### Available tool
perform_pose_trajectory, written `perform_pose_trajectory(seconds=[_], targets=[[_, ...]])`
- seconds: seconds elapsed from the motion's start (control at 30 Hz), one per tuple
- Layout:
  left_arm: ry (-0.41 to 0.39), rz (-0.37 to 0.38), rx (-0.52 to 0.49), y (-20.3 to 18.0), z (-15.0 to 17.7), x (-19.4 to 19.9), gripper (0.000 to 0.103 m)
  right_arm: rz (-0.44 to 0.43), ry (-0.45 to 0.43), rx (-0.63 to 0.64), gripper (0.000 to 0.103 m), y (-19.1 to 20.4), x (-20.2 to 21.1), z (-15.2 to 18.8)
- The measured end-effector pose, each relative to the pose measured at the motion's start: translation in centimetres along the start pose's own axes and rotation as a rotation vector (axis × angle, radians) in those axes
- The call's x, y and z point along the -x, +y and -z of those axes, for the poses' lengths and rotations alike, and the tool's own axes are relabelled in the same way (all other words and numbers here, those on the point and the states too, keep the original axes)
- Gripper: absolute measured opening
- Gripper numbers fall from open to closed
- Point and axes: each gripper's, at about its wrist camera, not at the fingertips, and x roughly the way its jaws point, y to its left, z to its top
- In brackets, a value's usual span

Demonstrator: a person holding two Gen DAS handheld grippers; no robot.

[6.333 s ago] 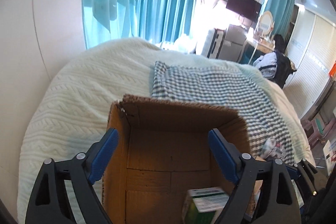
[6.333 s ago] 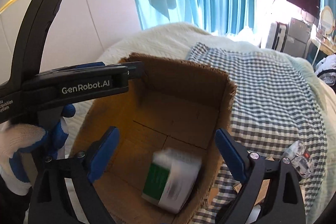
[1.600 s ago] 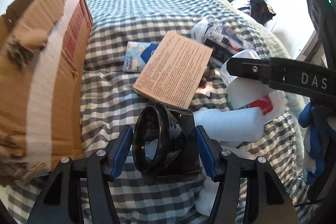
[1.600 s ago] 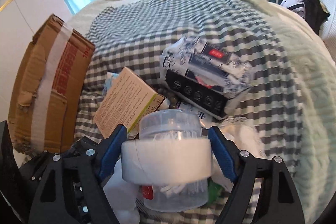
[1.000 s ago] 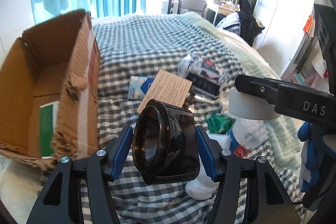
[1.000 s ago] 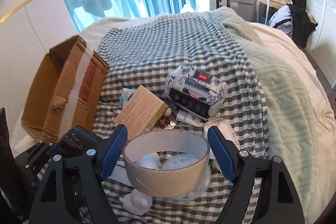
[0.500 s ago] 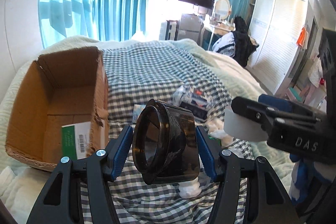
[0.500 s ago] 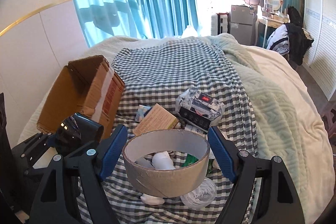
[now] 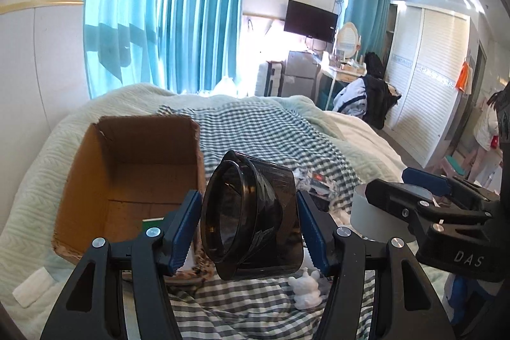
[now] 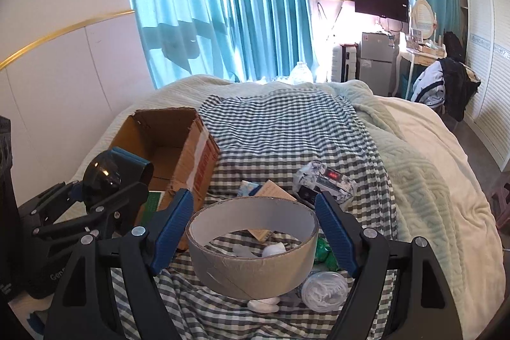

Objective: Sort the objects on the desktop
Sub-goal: 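Carry the black object and tape roll over the cardboard box with both grippers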

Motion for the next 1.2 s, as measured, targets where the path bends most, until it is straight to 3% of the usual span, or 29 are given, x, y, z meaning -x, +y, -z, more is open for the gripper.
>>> perform_pose_trajectory(seconds=[0.73, 1.2], targets=[[-0.060, -0.064, -0.008, 7.6, -3.7, 3.4, 0.062, -0.111, -0.048, 0.095, 0.079, 8.7, -1.1, -3.4], [-0.035, -0.111, 0.026, 13.5, -5.7, 0.2, 0.062, -0.207, -0.014, 0.134, 0.079, 12.8, -6.3, -5.0]])
